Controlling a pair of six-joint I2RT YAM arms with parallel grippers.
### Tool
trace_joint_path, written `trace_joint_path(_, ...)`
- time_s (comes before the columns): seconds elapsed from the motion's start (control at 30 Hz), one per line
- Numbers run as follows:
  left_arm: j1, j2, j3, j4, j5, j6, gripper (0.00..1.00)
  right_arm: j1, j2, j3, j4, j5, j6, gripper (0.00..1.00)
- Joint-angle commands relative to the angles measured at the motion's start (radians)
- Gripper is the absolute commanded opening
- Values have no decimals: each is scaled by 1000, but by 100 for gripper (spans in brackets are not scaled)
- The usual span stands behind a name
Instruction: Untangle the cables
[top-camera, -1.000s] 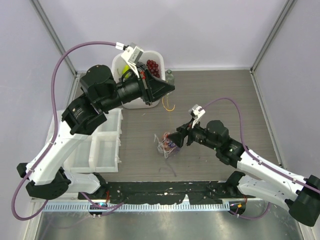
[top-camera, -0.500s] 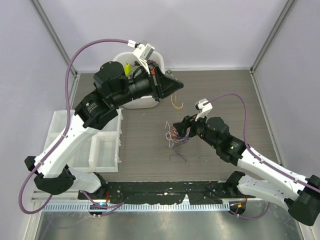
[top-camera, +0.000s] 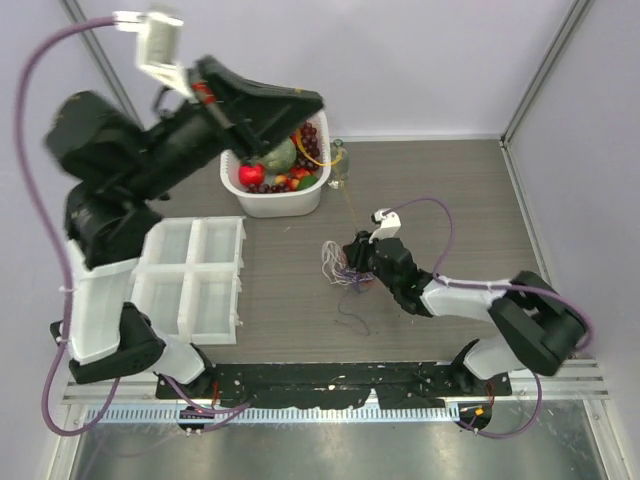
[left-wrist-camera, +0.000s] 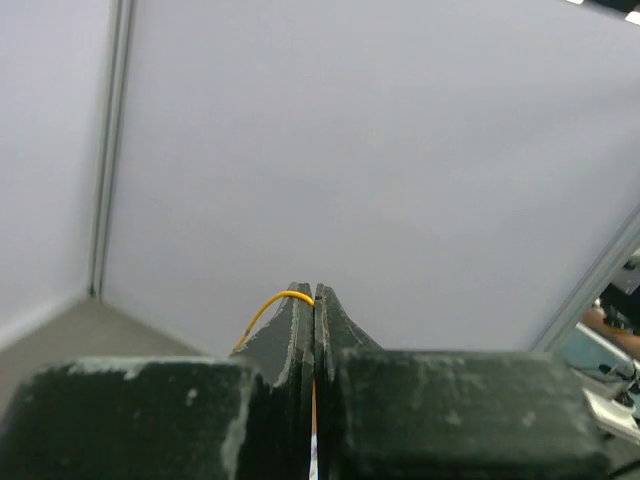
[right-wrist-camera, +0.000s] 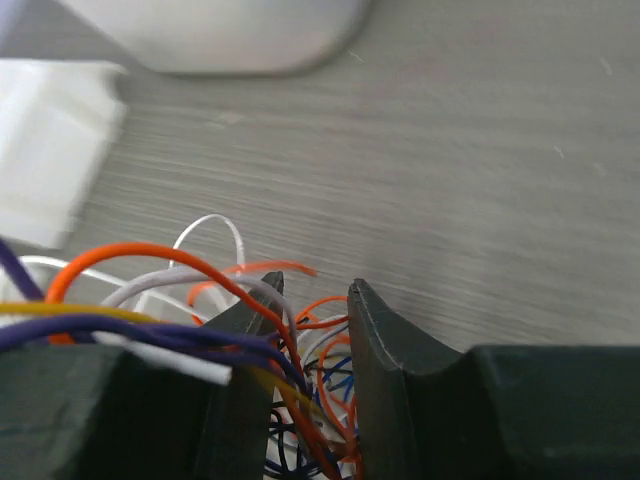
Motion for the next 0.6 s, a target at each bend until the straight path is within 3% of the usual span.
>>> trace_joint_path(0.0, 0, -94, 128, 35, -56, 56, 0, -130, 163, -43, 139, 6, 106, 35)
trace_joint_path(0.23, 0, -210, -8, -7, -241, 191, 0, -153, 42, -49, -14, 82, 35, 51)
trace_joint_path(0.47, 0, -263, -62, -46, -362, 263, 0, -358, 60, 9, -216, 109, 87, 63)
trace_joint_path(0.57, 2, -295, -89, -56, -392, 272, 0, -385, 51, 20, -282, 176, 93, 71)
